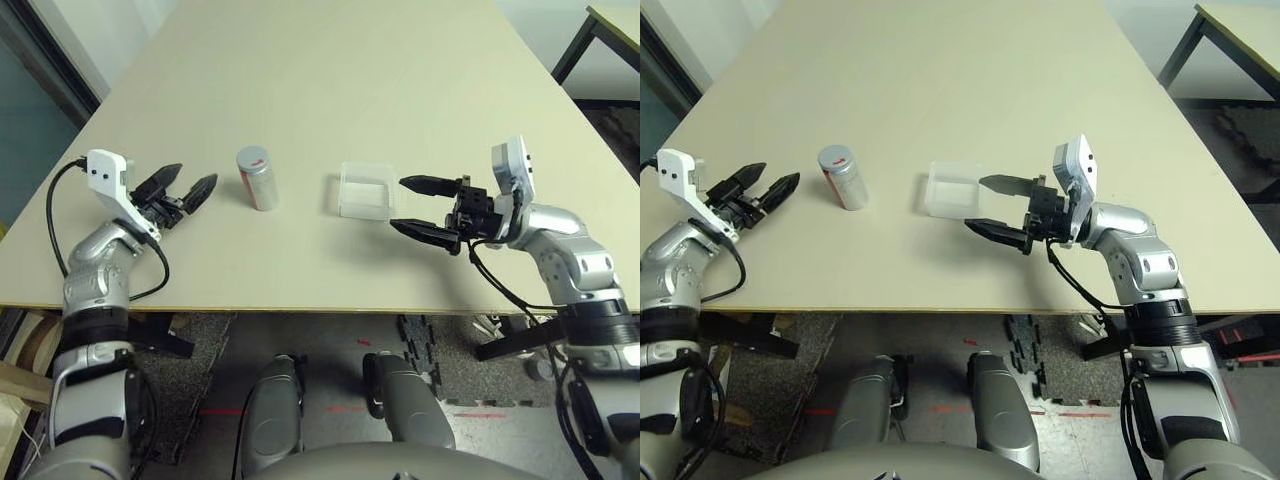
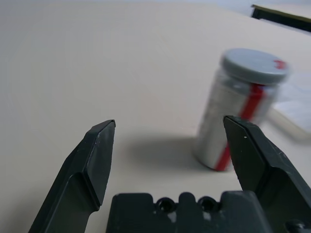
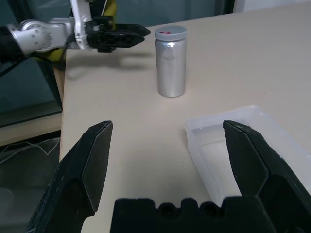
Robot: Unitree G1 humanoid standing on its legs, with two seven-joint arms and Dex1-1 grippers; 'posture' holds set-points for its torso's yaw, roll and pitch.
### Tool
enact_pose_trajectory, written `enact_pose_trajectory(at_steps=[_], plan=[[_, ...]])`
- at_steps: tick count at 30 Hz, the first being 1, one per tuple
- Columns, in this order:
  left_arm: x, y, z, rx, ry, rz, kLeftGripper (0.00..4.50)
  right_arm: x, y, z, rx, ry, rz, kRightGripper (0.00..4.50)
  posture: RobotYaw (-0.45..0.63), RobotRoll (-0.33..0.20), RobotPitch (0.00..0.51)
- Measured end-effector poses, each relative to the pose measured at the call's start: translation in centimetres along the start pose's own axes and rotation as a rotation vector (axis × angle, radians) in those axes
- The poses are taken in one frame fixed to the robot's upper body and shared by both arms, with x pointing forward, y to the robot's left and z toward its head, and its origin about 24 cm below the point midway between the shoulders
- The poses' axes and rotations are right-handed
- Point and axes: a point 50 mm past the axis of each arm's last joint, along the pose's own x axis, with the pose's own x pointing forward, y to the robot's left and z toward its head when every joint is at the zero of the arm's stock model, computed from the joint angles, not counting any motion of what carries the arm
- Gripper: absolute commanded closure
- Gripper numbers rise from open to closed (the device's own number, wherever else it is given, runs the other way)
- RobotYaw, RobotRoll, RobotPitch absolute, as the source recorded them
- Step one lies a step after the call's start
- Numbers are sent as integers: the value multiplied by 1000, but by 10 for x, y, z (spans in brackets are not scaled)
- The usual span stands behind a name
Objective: Pour the medicine from the bottle into the box.
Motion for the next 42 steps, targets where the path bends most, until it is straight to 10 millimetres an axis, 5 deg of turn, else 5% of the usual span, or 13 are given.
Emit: enact_pose_trajectory(at_steps=[8,23,42], plan=[[9,-36,-19,-14,12,-97,53,-1,-6,-3,-18,24,-15,0,-29,0,115],[40,-55,-16,37,-66,-125,53,-2,-10,-5,-42,53,-37,0,-60,0,95],[66,-42,-30,48,-27,-24,53,-4,-11,-6,-58,58,-56,0,-94,0,96]])
